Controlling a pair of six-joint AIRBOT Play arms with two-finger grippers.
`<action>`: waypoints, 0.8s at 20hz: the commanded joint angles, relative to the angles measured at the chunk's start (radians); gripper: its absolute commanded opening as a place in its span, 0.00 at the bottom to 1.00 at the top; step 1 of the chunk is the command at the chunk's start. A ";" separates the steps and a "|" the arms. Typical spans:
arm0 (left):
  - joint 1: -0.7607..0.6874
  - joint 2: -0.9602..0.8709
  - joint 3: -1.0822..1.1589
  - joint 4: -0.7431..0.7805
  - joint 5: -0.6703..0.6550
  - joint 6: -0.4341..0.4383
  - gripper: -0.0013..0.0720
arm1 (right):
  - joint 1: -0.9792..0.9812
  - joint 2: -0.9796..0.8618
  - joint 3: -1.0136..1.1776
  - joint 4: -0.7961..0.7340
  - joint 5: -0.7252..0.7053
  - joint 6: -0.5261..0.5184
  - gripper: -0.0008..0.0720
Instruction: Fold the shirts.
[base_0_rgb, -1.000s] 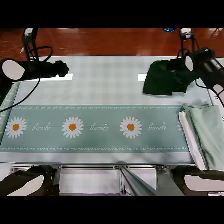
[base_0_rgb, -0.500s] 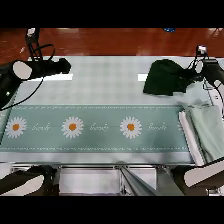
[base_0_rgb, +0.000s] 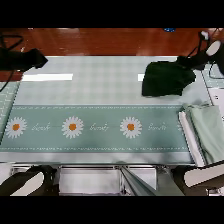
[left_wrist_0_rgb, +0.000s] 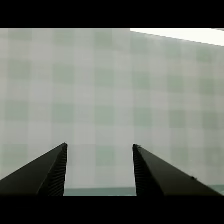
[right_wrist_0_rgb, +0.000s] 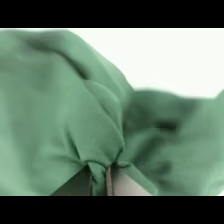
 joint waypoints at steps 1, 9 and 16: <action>0.079 0.155 -0.065 -0.109 -0.202 0.066 0.71 | 0.024 0.123 0.165 0.139 0.031 -0.066 0.05; 0.080 0.552 -0.525 -0.226 -0.144 0.089 0.71 | 0.136 0.400 0.381 0.175 0.021 -0.130 0.05; 0.080 0.583 -0.588 -0.306 -0.061 0.119 0.71 | 0.356 0.517 0.366 0.181 0.188 -0.171 0.05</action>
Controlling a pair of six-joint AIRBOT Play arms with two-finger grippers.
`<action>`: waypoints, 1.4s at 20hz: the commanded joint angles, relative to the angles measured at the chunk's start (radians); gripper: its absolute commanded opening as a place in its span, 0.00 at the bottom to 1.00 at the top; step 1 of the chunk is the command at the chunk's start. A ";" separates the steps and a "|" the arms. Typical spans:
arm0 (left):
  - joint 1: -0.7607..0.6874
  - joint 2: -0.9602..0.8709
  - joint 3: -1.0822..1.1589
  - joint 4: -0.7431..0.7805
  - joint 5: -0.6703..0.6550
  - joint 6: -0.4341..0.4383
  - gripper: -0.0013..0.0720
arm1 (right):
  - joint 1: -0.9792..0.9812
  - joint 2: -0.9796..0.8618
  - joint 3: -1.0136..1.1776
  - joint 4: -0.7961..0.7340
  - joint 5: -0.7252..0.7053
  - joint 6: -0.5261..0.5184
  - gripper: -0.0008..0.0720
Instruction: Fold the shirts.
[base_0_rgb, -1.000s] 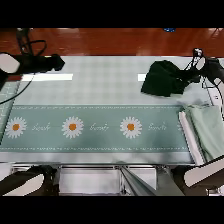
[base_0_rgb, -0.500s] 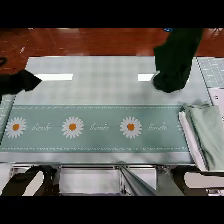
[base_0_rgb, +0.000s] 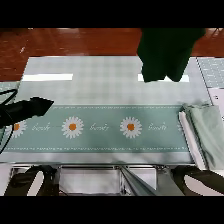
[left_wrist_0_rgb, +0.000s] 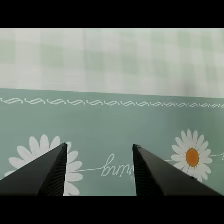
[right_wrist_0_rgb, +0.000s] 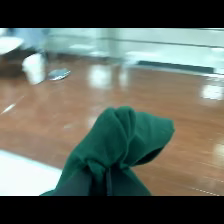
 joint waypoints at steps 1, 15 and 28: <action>0.001 0.015 -0.021 -0.030 0.050 0.008 0.71 | 0.126 0.034 -0.041 0.023 0.124 -0.014 0.05; 0.000 0.014 -0.070 -0.031 0.021 0.008 0.71 | 0.565 -0.141 -0.903 0.240 -0.238 0.077 0.05; 0.072 -0.246 -0.197 -0.081 -0.081 -0.001 0.71 | -0.243 0.157 -1.037 0.053 0.040 0.147 0.57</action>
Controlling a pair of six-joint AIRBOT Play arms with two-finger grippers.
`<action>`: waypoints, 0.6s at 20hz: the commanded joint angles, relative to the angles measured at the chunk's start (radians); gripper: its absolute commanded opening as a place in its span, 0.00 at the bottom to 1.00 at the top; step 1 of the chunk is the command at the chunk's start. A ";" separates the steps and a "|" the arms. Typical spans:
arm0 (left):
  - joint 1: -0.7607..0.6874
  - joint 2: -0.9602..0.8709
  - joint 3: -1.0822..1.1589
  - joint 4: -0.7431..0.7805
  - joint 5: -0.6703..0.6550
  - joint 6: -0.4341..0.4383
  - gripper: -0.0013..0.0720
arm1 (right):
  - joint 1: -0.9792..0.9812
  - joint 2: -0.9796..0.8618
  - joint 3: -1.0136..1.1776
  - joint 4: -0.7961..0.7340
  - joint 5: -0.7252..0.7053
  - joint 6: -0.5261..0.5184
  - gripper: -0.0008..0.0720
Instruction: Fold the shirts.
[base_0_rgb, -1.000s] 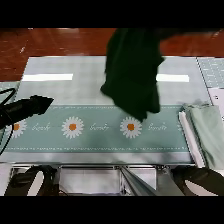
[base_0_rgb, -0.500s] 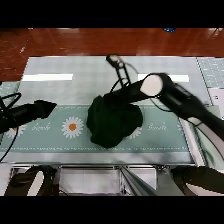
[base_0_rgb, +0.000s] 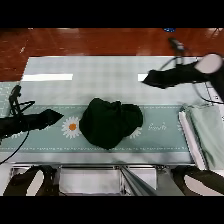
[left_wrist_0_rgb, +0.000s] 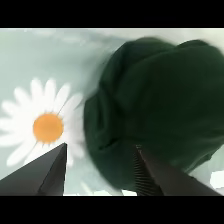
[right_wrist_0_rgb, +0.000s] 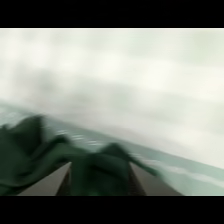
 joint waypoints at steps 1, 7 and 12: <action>-0.003 -0.163 -0.024 -0.037 -0.039 0.020 0.71 | -0.278 0.196 -0.212 -0.120 0.072 0.038 0.57; -0.140 -0.466 -0.044 -0.254 0.060 0.175 0.71 | -0.340 0.423 -0.685 0.054 0.028 -0.042 0.57; -0.257 -0.597 -0.037 -0.312 0.220 0.155 0.70 | -0.340 0.435 -0.806 0.194 0.006 -0.114 0.57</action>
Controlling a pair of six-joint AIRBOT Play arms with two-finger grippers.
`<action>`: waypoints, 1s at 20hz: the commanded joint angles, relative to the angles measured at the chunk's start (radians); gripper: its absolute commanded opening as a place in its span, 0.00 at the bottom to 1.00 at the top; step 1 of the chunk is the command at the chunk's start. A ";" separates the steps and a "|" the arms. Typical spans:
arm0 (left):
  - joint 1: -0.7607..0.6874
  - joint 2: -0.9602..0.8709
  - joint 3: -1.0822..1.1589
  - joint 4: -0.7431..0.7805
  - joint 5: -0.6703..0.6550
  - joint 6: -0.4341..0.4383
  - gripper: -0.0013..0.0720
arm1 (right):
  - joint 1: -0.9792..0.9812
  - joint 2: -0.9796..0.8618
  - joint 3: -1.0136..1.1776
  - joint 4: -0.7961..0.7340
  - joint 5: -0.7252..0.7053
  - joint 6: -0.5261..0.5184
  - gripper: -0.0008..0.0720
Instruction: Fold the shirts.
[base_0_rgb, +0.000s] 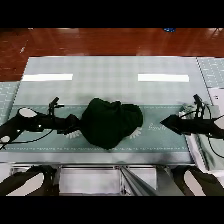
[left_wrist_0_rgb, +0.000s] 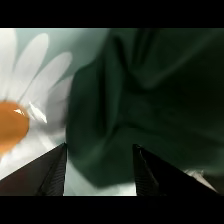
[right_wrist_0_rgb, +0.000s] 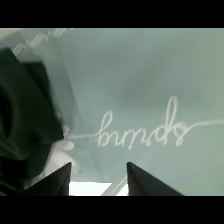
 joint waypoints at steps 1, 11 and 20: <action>-0.064 -0.089 0.008 -0.047 0.117 -0.011 0.70 | -0.008 0.021 -0.080 0.071 -0.015 -0.035 0.57; -0.067 -0.109 0.094 -0.046 0.121 0.043 0.04 | 0.211 -0.116 -0.080 0.270 -0.173 -0.064 0.57; -0.067 -0.109 0.095 -0.045 0.120 0.043 0.04 | 0.425 -0.512 0.123 0.338 -0.322 -0.099 0.57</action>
